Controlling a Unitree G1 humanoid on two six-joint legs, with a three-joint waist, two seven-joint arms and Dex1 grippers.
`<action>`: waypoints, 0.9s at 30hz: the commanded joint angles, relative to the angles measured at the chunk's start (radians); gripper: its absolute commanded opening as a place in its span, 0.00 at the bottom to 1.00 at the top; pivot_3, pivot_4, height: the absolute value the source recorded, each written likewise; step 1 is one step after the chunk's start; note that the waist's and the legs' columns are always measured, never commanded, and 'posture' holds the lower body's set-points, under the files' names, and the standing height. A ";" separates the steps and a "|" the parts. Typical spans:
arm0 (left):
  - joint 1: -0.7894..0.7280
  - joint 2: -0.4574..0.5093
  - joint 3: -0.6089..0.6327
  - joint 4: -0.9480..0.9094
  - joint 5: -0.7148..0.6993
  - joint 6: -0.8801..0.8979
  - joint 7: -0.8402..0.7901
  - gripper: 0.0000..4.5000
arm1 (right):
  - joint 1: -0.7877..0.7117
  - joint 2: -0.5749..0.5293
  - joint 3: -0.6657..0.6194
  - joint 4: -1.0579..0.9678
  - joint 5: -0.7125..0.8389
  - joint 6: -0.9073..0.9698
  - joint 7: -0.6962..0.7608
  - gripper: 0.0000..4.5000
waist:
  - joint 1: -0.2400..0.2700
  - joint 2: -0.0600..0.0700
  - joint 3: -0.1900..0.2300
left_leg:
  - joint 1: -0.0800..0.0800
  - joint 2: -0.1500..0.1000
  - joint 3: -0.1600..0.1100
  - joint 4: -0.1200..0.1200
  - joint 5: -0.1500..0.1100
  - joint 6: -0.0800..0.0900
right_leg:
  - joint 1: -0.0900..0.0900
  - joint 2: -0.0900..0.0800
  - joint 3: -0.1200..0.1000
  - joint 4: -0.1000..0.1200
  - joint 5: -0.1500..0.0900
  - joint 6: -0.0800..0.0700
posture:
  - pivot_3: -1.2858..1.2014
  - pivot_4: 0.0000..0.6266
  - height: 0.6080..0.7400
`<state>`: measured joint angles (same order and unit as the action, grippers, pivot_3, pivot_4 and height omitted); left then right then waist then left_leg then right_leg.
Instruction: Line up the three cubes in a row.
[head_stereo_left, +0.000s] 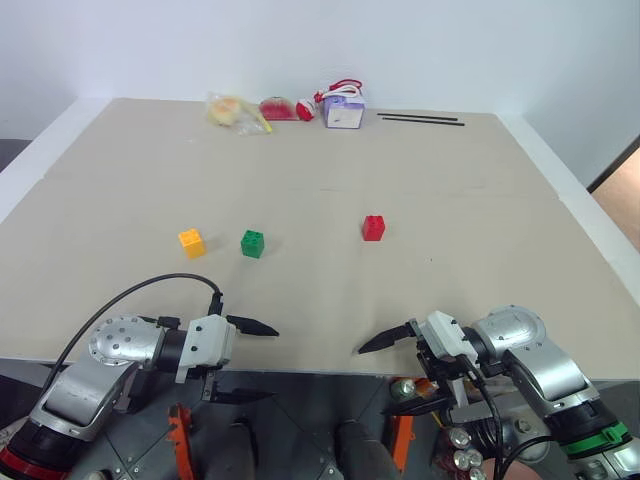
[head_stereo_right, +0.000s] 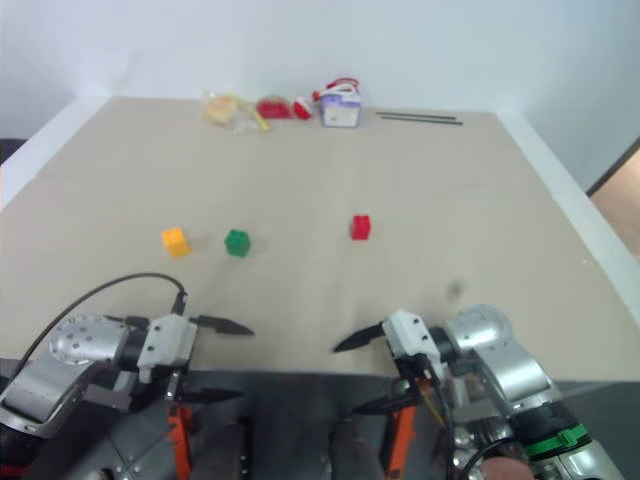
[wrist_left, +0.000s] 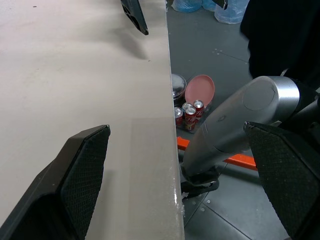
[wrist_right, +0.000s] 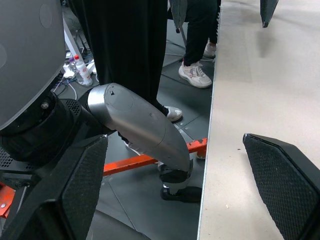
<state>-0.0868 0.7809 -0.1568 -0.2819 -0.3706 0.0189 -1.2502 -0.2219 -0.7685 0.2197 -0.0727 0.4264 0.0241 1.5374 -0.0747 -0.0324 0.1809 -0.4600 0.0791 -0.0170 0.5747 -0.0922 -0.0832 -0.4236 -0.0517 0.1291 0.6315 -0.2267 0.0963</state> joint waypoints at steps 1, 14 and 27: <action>0.003 0.003 -0.005 -0.004 0.015 -0.036 -0.016 0.99 | 0.011 -0.001 -0.010 -0.004 0.002 -0.026 0.031 1.00 | 0.000 0.000 0.000 | 0.000 0.000 0.000 0.000 0.000 0.000 | 0.000 0.000 0.000 0.000 0.000 0.000 | 0.52 0.24 0.98; 0.012 -0.008 -0.016 -0.024 0.019 -0.054 -0.041 0.99 | 0.020 0.025 -0.034 -0.068 0.035 0.050 -0.062 1.00 | 0.001 0.000 0.000 | 0.000 0.000 -0.001 0.000 -0.002 0.003 | 0.002 0.000 -0.002 0.003 0.000 0.001 | 0.52 0.24 0.98; -0.106 -0.313 0.096 -0.080 -0.037 0.239 0.479 0.99 | -0.130 0.499 -0.284 -0.095 -0.193 0.319 -1.193 1.00 | 0.001 0.000 0.000 | -0.001 0.000 -0.004 0.008 -0.003 0.002 | 0.003 0.001 -0.004 0.004 0.003 0.004 | 0.52 0.24 0.98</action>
<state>-0.1672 0.4831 -0.0876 -0.3356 -0.4095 0.2484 -0.8281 -0.3223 -0.2819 -0.0185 -0.1519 0.2855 0.3282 0.4729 -0.0732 -0.0324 0.1807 -0.4616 0.0791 -0.0213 0.5823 -0.0948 -0.0810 -0.4209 -0.0507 0.1254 0.6354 -0.2220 0.1021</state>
